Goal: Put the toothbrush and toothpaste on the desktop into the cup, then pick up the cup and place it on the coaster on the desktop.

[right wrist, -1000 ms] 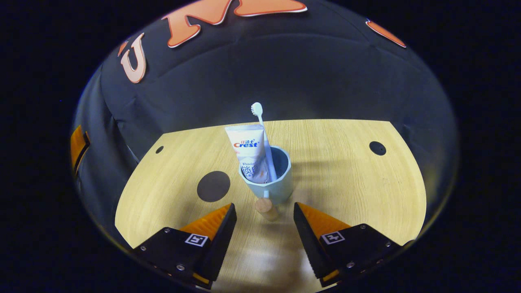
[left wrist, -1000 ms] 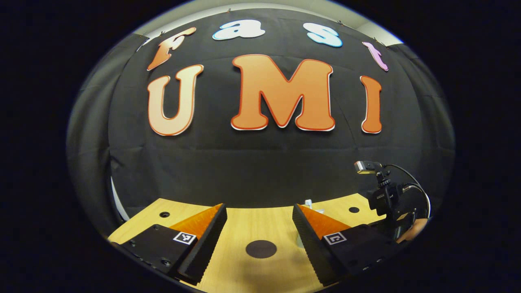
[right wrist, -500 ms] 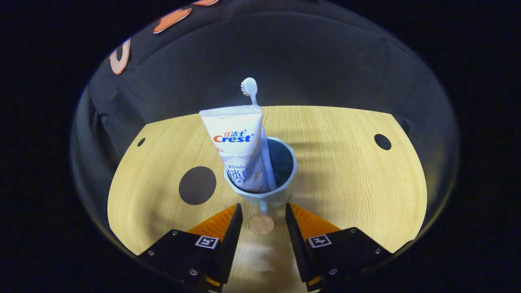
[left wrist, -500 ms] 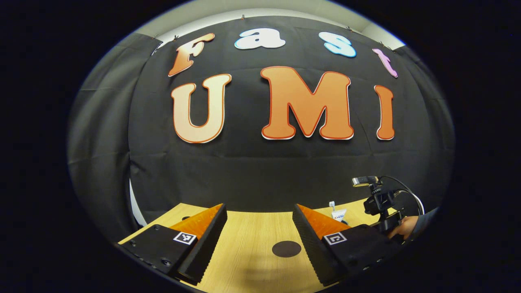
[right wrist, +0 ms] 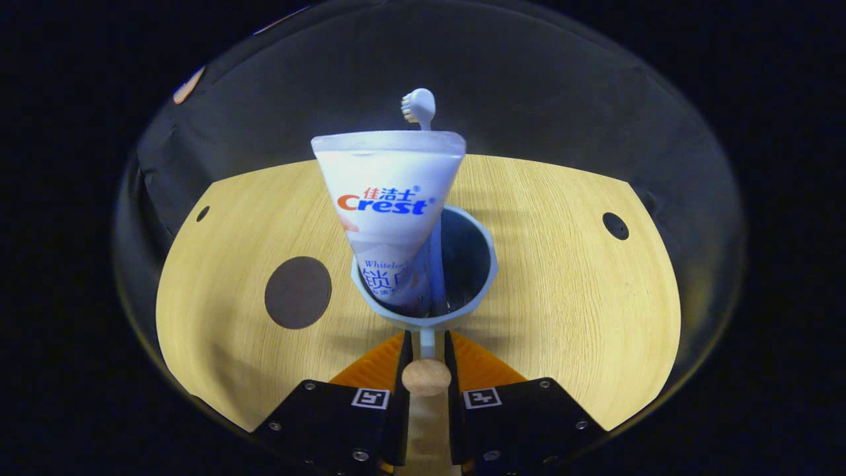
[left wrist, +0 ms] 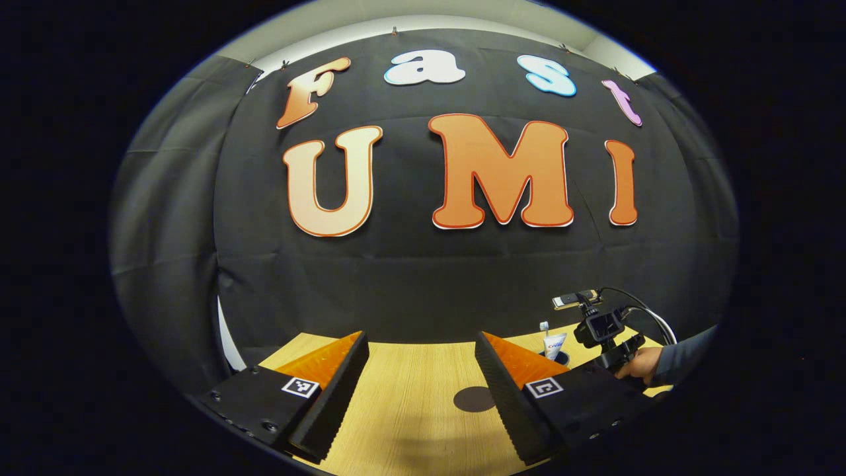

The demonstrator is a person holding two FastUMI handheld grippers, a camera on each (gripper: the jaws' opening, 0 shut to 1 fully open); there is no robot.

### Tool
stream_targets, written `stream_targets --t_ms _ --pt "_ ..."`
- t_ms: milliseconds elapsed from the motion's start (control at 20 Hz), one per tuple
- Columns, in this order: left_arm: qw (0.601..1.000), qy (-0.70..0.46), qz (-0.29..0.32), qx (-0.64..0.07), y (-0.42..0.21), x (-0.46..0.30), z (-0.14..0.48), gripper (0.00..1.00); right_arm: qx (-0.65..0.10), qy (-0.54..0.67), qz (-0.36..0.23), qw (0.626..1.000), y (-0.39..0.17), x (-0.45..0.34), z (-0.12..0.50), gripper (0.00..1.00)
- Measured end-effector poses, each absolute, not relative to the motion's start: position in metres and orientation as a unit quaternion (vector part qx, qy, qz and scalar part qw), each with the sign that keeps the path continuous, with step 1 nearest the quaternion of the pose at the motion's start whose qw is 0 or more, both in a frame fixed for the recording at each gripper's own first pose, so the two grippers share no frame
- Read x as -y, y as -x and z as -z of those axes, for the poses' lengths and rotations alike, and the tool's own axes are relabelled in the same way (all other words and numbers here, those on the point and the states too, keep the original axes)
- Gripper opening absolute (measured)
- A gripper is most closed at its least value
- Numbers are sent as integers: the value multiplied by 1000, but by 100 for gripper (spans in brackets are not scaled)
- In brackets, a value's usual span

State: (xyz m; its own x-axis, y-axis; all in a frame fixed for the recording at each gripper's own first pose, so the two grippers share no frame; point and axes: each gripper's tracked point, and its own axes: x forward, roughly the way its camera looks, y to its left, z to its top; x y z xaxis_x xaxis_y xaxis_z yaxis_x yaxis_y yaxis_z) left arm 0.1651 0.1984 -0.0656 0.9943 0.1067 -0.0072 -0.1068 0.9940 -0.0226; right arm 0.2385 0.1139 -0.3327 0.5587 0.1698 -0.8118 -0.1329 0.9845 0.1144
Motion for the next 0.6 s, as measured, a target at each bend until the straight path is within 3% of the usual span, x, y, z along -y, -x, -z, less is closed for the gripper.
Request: stream_targets --t_ms 600 --pt "999 13 -53 -1 -151 -214 63 97 -443 -9 -92 892 -242 -115 328 16"
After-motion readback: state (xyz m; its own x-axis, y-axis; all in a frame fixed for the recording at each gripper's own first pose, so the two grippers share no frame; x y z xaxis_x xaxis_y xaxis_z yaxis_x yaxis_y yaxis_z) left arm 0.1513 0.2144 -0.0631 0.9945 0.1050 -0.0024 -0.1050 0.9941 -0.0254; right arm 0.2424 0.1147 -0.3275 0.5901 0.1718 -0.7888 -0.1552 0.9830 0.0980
